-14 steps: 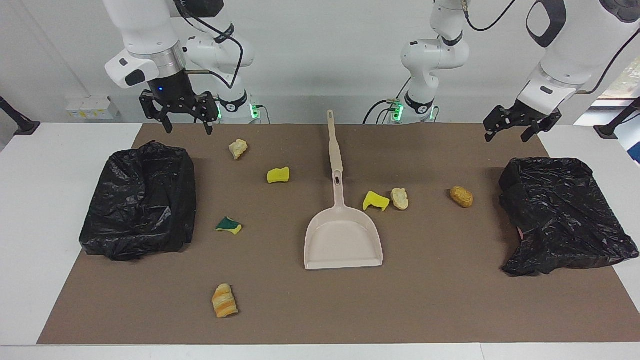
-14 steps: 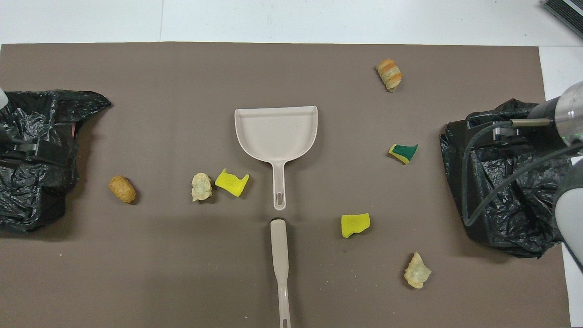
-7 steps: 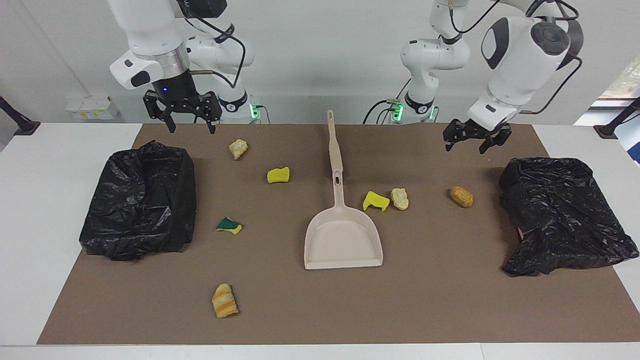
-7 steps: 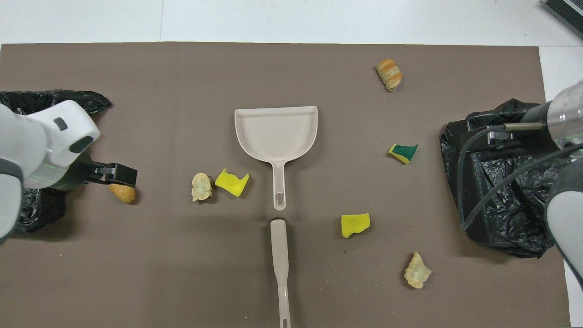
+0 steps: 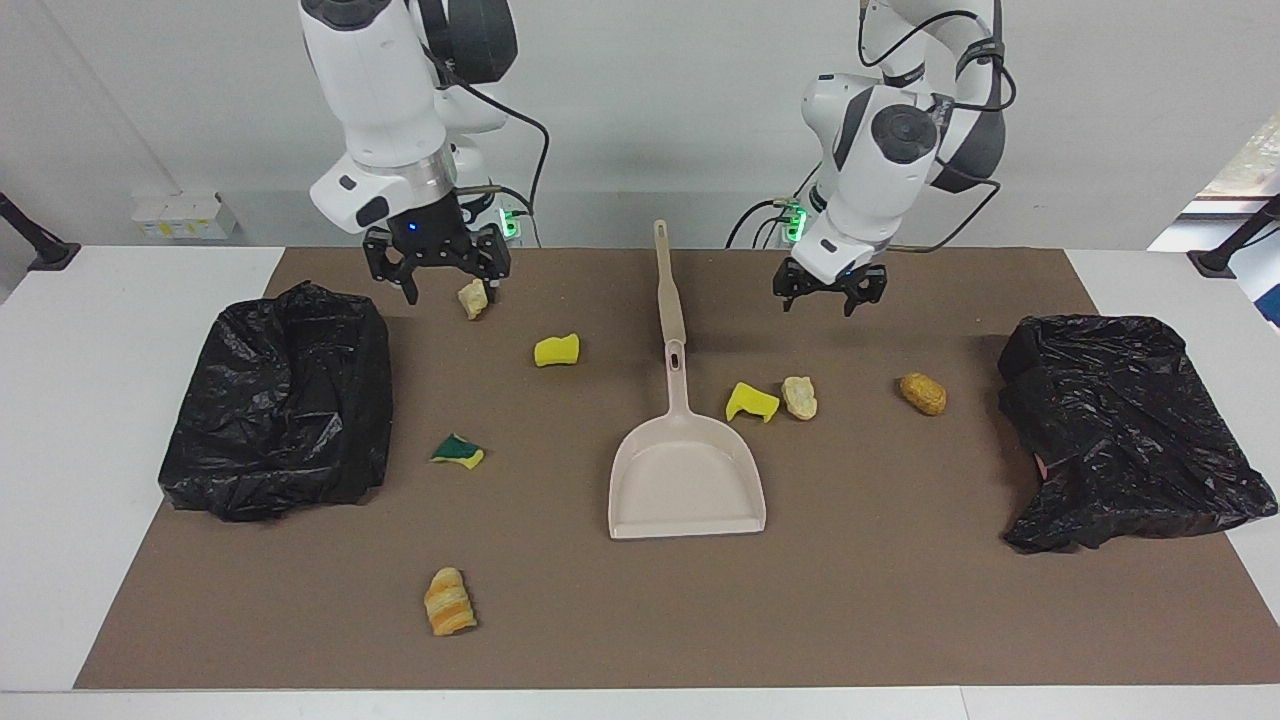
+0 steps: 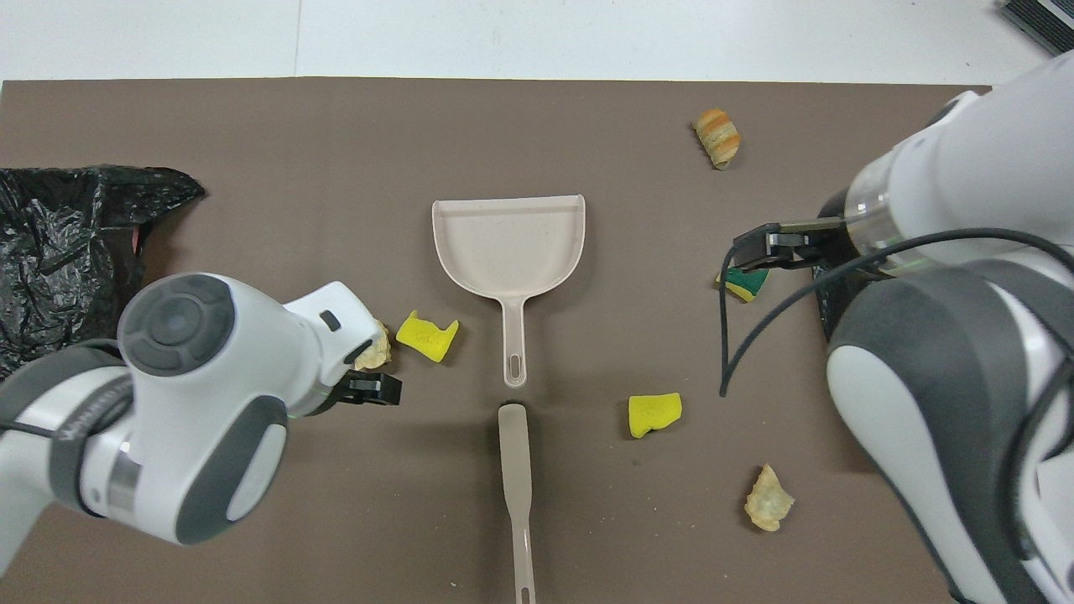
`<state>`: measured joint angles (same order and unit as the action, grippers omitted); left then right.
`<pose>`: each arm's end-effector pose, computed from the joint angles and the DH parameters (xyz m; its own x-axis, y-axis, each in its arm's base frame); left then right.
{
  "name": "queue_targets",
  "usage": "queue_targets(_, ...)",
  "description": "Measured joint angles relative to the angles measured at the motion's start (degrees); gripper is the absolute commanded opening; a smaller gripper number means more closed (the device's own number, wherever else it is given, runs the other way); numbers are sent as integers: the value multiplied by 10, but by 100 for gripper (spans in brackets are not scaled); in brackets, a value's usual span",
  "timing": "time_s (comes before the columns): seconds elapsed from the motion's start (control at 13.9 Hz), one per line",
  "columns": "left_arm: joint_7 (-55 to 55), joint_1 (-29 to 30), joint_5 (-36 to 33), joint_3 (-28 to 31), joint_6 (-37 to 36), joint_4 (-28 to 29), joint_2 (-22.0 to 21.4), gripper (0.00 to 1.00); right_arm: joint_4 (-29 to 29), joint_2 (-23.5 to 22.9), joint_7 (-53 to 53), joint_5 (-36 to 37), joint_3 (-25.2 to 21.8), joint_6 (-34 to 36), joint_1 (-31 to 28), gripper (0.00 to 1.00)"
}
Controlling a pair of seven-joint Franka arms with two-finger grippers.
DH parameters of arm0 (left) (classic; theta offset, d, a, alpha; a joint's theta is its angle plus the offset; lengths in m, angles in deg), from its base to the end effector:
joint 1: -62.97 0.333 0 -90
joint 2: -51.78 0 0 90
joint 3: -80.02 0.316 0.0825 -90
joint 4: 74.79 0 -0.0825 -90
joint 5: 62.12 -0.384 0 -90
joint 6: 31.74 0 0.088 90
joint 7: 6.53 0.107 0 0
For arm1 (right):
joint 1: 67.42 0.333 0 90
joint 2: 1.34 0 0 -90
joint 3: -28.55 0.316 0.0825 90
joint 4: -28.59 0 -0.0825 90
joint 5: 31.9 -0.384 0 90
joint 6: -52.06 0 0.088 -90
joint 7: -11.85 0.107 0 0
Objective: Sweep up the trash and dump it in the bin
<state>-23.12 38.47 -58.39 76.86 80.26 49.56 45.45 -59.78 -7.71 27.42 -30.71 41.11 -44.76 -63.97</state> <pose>0.4418 -0.2369 0.4330 0.9796 -0.1642 -0.1159 -0.1631 -0.9864 0.0191 0.5770 0.1563 0.5861 0.9993 0.0077 0.0366 0.0082 -0.9999 -0.0138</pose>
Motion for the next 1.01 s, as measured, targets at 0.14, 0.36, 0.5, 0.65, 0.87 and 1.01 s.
queue_targets(0.14, -56, -65, 3, -1, 49, 46, 0, 100, -1, -27, 33, 0, 1, -24, 32, 100)
queue_targets(0.36, -135, -154, 7, -1, 101, 92, 0, 100, 1, -70, 77, 4, 1, -49, 84, 100)
queue_targets(0.5, -198, -215, 12, -1, 132, 115, 0, 100, 15, -98, 88, 5, 1, -56, 107, 100)
queue_targets(0.65, -264, -272, 13, -2, 173, 138, 0, 100, 37, -130, 96, 5, 1, -62, 128, 100)
queue_targets(0.87, -310, -322, 13, -2, 194, 150, 0, 100, 51, -170, 113, 5, 0, -91, 158, 100)
queue_targets(1.01, -311, -325, 13, -1, 196, 151, 0, 91, 52, -193, 117, 11, 0, -102, 177, 100)
